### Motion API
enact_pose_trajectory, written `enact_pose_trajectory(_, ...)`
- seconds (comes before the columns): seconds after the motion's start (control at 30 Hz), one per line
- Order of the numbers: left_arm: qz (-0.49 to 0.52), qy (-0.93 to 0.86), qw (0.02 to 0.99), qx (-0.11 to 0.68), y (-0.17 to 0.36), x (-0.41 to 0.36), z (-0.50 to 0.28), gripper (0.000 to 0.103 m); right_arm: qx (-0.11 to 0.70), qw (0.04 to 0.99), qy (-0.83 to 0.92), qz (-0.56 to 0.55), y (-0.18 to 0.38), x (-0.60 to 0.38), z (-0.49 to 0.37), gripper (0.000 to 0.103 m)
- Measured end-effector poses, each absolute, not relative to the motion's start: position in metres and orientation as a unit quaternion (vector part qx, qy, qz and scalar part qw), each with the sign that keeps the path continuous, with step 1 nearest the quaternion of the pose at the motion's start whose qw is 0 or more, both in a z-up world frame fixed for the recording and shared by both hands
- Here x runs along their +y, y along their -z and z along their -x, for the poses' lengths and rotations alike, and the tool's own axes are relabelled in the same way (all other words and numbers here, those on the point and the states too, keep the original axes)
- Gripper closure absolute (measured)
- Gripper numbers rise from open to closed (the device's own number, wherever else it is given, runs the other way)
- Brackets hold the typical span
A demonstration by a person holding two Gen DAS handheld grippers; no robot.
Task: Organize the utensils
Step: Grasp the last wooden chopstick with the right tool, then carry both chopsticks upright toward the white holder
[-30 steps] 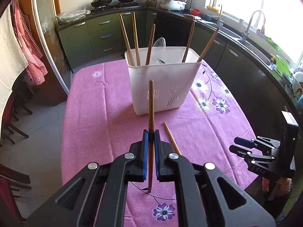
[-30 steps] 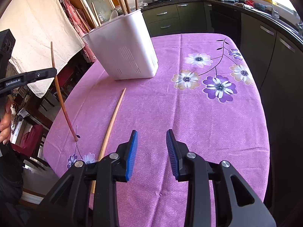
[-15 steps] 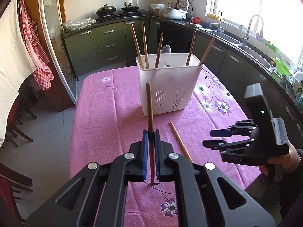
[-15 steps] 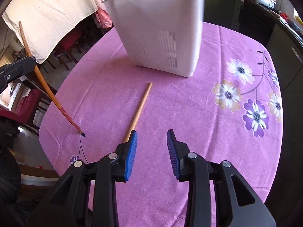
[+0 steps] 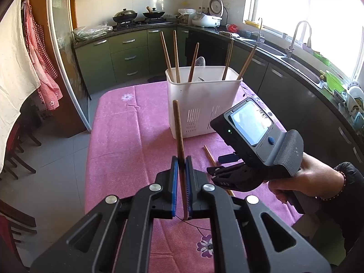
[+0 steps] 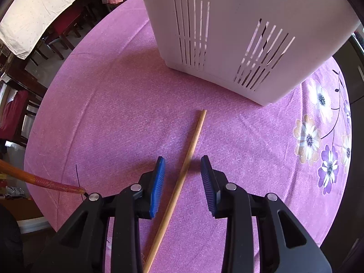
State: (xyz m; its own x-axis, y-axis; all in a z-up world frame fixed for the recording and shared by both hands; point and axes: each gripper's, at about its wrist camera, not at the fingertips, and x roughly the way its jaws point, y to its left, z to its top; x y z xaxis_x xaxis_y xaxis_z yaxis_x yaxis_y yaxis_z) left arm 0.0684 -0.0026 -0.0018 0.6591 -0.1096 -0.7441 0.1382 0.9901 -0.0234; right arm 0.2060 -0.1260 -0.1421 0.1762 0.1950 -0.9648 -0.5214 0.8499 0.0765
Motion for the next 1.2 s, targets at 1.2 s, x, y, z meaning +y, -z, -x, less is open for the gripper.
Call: enact_pose_trajectory(1.2,-0.035,0.053,0.91,0.41,-0.001,-0.01,-0.064,0.096,0.351,0.898,-0.264,0.026,-0.014,-0.273,-0.079,0.096)
